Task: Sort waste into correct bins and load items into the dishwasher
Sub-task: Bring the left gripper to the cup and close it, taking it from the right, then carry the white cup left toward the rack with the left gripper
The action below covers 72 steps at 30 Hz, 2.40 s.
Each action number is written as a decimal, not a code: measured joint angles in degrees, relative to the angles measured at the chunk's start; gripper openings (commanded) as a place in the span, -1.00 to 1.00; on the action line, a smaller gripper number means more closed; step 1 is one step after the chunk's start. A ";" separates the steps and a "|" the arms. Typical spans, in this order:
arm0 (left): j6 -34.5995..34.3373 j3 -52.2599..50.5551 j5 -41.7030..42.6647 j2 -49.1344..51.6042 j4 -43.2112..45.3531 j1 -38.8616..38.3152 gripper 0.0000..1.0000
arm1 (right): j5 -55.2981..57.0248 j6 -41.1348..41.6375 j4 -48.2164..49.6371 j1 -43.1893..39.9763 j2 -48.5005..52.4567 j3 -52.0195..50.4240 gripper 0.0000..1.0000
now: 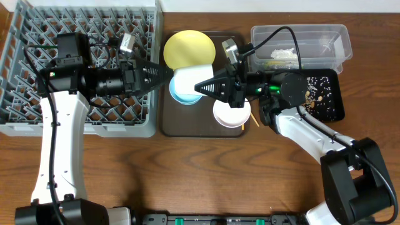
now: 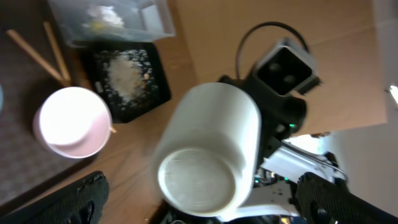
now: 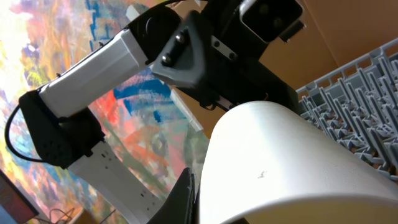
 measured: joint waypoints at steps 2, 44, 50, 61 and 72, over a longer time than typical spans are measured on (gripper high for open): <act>0.31 0.00 1.66 0.00 -0.02 0.00 0.99 | 0.04 0.59 0.11 0.00 0.00 0.00 -0.98; 1.22 0.00 2.75 0.00 -1.36 -4.61 0.43 | -2.97 -3.72 -9.84 3.43 0.00 7.32 -0.98; 2.21 0.00 2.62 0.00 -1.01 -4.46 0.14 | -2.82 -3.87 -10.12 3.43 0.00 7.32 -0.98; 2.21 0.00 2.56 0.00 -0.55 -4.55 -0.08 | -2.08 -4.61 -10.25 3.43 0.00 7.32 -0.29; 2.19 0.00 2.54 0.00 1.16 -3.54 -0.10 | -2.38 -4.85 -10.29 3.15 0.00 7.32 0.33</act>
